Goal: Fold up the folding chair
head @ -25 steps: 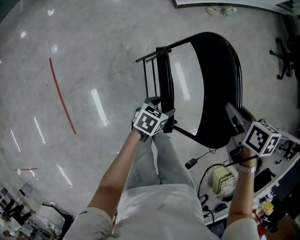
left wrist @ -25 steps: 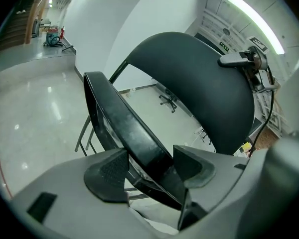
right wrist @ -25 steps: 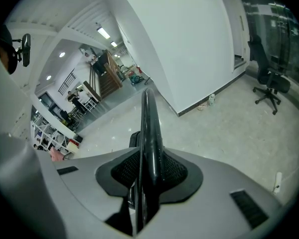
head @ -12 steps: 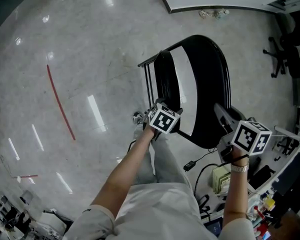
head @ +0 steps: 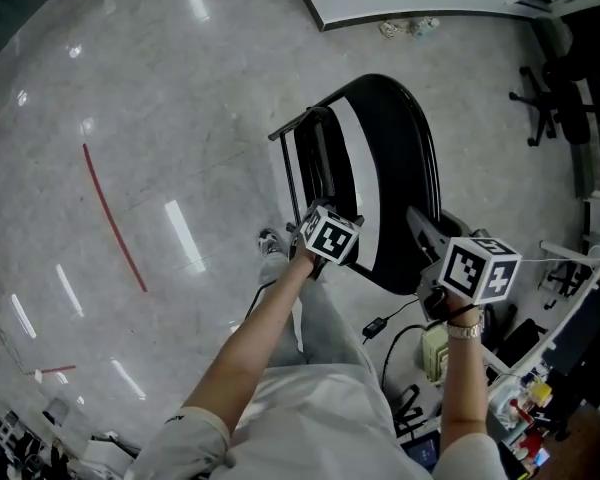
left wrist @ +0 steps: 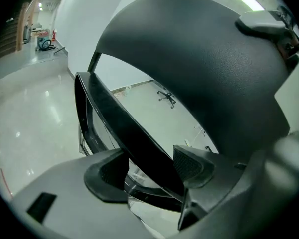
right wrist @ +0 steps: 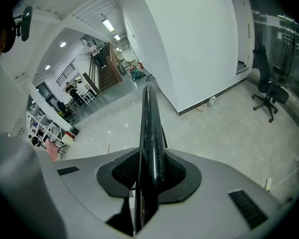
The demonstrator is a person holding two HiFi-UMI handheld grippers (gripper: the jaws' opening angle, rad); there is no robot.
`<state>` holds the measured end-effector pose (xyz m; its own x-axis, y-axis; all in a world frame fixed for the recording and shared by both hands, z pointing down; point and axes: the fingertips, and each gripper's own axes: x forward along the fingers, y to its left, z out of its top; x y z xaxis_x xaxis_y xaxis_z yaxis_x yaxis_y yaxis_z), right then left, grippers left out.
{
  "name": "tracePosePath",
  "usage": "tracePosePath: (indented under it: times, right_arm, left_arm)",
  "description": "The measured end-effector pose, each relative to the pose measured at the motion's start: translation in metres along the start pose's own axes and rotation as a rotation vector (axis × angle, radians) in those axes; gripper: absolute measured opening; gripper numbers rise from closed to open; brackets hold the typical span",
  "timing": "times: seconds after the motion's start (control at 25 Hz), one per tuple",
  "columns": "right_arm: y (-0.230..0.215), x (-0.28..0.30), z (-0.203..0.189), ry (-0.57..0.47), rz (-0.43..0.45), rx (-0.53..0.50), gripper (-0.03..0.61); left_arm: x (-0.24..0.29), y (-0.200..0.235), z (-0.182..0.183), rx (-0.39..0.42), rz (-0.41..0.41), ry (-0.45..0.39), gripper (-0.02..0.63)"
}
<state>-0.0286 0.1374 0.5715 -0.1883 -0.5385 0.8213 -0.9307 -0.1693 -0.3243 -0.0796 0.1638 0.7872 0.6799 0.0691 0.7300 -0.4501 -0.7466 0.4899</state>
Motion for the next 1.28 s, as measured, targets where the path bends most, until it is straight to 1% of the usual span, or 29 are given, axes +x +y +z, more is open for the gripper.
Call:
tracePosePath:
  times: [0.24,0.36,0.44,0.56,0.64,0.72,0.8,0.88,1.0,1.12,1.2,1.28]
  right_arm:
    - [-0.006,-0.004,-0.003,0.029,-0.029,-0.024,0.087]
    - [-0.010,0.001,-0.005,0.060,-0.045,-0.039,0.084]
    - [-0.013,0.004,-0.006,0.073,-0.051,-0.044,0.084]
    - [-0.016,0.006,-0.006,0.073,-0.004,-0.026,0.084]
    - [-0.020,0.004,-0.006,0.068,0.014,-0.024,0.086]
    - [-0.026,0.002,-0.006,0.064,0.021,-0.030,0.086]
    - [-0.027,0.002,-0.006,0.063,0.049,-0.025,0.086]
    - [-0.027,0.001,-0.005,0.062,0.085,-0.017,0.090]
    - [-0.028,0.001,-0.003,0.058,0.131,-0.009,0.124]
    - [-0.026,-0.001,-0.002,0.043,0.186,0.005,0.161]
    - [-0.025,-0.004,-0.005,0.024,0.208,0.020,0.161]
    - [-0.027,-0.008,-0.010,0.005,0.209,0.040,0.160]
  left_arm:
    - [0.004,-0.014,0.008,0.004,-0.041,0.022,0.291]
    - [0.005,-0.015,0.009,0.029,-0.059,0.017,0.293]
    - [0.007,-0.014,0.008,0.052,-0.065,0.031,0.293]
    - [0.008,-0.013,0.005,0.067,-0.063,0.056,0.298]
    - [0.005,-0.011,0.007,0.074,-0.047,0.066,0.299]
    - [0.002,-0.008,0.012,0.086,-0.025,0.064,0.299]
    - [-0.005,-0.004,0.019,0.110,0.001,0.049,0.299]
    - [-0.021,-0.002,0.033,0.150,0.037,0.033,0.299]
    - [-0.047,-0.007,0.063,0.261,0.061,-0.004,0.299]
    - [-0.069,-0.025,0.094,0.382,0.016,-0.052,0.298]
    - [-0.087,-0.039,0.114,0.449,-0.017,-0.072,0.298]
    - [-0.107,-0.054,0.134,0.522,-0.036,-0.084,0.298]
